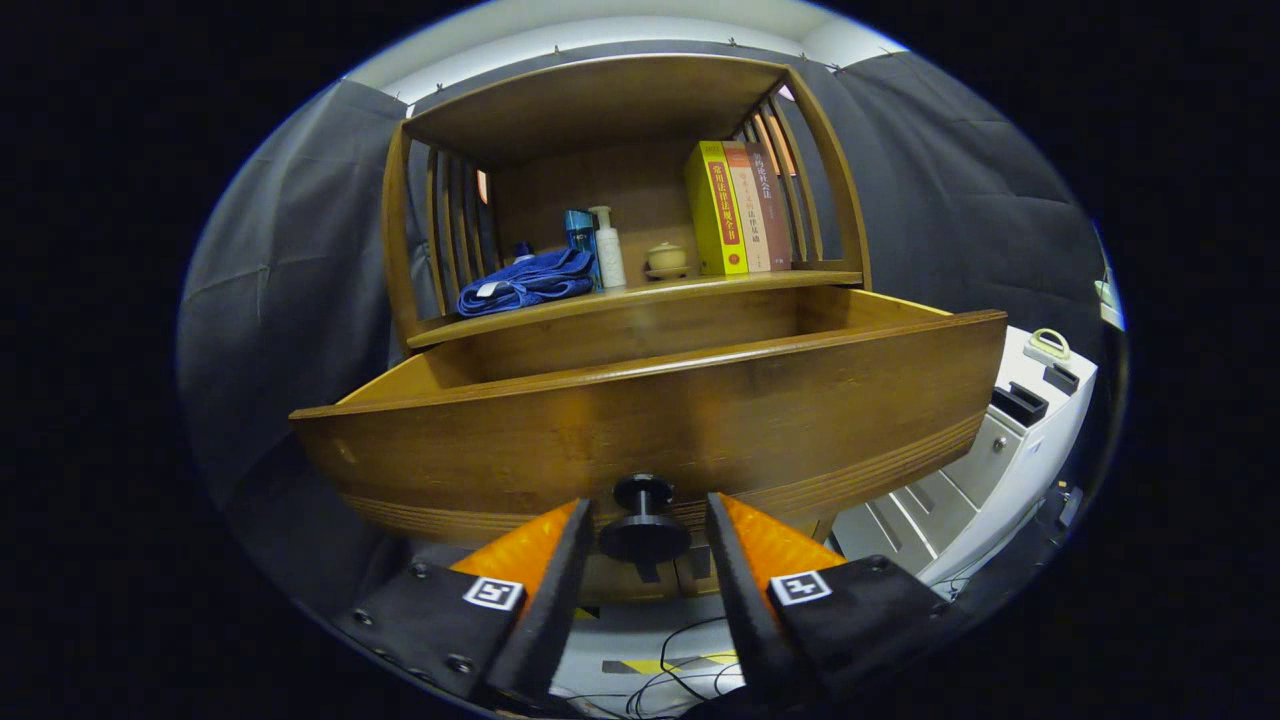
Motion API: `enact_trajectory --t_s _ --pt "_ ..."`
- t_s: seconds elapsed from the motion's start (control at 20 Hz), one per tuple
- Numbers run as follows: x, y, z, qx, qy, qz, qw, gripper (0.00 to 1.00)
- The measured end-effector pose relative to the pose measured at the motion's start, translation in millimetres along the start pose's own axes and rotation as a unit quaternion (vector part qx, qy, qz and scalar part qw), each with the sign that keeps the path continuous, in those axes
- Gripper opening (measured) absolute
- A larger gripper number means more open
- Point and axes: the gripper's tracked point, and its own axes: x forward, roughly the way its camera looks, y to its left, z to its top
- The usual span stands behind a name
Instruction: Pull open the drawer, take out the items inside it, and place them on the countertop above the cabinet.
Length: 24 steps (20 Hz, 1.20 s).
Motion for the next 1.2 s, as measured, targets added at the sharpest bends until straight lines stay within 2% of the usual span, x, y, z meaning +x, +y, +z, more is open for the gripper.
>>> enact_trajectory --t_s 0.15,0.55,0.75,0.95,1.2 --pt "-4 -1 9 -0.014 -0.015 -0.004 1.000 0.98" --pt "-22 11 79 -0.053 -0.048 0.005 0.997 0.98" --pt "-15 19 126 -0.035 -0.056 0.022 0.998 0.98" --pt "10 18 166 -0.050 -0.035 0.028 0.998 0.98" --pt "63 24 168 -0.062 0.045 0.037 0.996 0.98"
